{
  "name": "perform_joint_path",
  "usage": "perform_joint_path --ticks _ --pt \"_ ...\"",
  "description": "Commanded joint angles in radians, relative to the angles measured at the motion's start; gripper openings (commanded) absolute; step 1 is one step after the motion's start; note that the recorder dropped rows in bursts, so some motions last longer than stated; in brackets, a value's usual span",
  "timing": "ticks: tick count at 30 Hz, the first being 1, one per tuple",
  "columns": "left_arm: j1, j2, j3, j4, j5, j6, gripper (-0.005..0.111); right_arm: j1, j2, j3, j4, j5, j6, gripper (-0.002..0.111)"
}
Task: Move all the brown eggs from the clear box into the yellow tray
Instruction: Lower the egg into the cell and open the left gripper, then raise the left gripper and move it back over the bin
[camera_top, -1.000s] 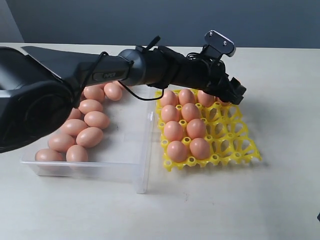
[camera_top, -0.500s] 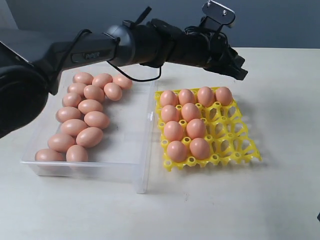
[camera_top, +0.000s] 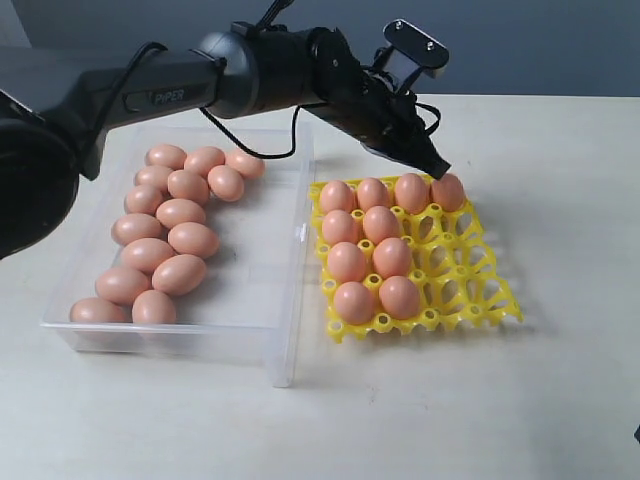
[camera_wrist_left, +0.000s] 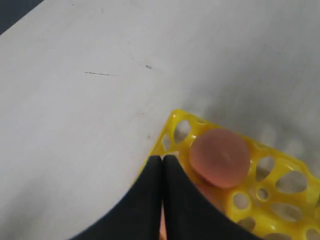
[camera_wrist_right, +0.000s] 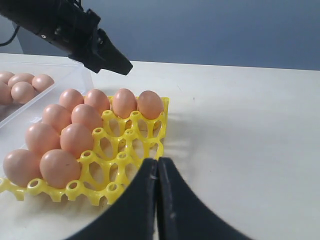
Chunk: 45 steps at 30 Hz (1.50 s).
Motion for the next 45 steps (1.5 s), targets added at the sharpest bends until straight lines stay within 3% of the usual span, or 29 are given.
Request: perform_joint_path --ticks 1,16,28,35,45 --pt "0.0 0.032 -0.04 0.016 0.02 -0.03 0.0 0.001 0.0 -0.003 -0.002 -0.012 0.0 0.001" --pt "0.011 0.084 -0.118 0.01 0.202 -0.054 0.0 0.001 0.0 -0.003 -0.002 -0.012 0.0 0.001" --pt "0.018 0.001 -0.118 0.048 0.15 -0.053 0.0 0.001 0.0 -0.003 -0.002 -0.012 0.0 0.001" --pt "0.037 -0.012 -0.118 0.144 0.305 -0.139 0.0 0.001 0.0 -0.003 -0.002 -0.012 0.0 0.001" --pt "0.021 0.055 -0.118 0.085 0.317 -0.122 0.0 0.001 0.0 -0.003 -0.002 -0.012 0.0 0.001"
